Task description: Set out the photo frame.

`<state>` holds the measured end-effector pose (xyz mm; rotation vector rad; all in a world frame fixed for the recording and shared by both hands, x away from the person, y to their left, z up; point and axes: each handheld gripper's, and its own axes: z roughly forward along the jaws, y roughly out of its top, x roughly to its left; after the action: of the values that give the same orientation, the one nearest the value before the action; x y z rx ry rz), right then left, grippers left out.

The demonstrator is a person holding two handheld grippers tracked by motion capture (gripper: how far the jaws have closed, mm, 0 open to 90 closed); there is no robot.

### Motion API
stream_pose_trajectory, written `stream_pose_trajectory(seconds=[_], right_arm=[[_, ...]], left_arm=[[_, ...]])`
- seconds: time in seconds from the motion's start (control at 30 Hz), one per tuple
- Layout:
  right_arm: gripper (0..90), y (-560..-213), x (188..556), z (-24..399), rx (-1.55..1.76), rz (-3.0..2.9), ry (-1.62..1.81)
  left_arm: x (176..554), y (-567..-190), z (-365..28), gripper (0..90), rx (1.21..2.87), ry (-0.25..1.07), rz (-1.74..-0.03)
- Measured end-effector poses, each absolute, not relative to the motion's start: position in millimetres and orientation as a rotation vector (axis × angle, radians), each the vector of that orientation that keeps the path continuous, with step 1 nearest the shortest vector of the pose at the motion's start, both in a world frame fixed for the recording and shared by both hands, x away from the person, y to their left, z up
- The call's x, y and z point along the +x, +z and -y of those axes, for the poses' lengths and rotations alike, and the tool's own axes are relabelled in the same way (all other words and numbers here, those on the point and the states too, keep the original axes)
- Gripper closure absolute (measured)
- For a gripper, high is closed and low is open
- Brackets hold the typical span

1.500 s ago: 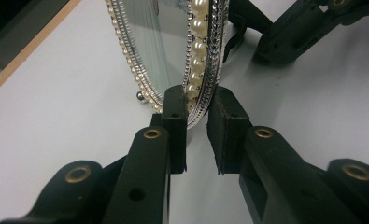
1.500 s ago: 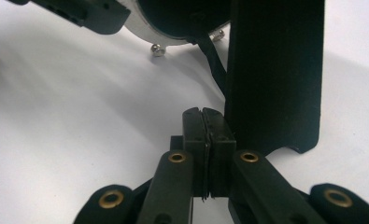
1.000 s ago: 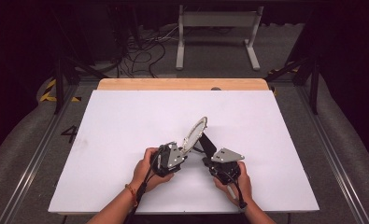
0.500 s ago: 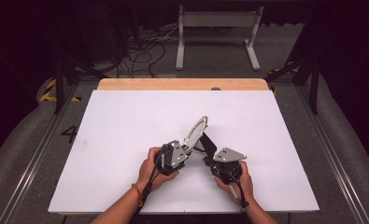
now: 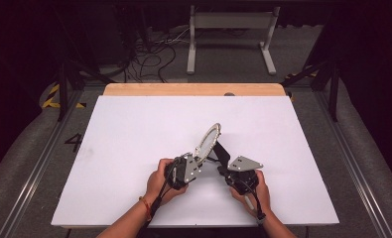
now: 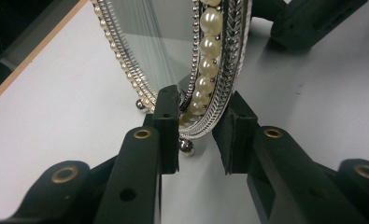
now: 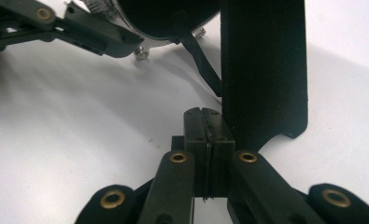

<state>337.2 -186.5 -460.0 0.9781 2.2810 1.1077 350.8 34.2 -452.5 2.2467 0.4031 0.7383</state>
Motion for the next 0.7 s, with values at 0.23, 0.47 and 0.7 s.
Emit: stream_pose_trajectory(seconds=[0.23, 0.47, 0.7], right_arm=[[89.3, -459, 339, 191, 0.980, -2.275, 1.089], [89.0, -460, 341, 195, 1.000, -2.267, 1.091], [89.9, -460, 343, 197, 1.004, -2.261, 1.081]], left_arm=[[347, -452, -33, 70.9, 2.232, 0.699, -0.406], [346, -453, -31, 70.5, 2.223, 0.675, -0.400], [347, -452, -31, 69.6, 2.214, 0.646, -0.403]])
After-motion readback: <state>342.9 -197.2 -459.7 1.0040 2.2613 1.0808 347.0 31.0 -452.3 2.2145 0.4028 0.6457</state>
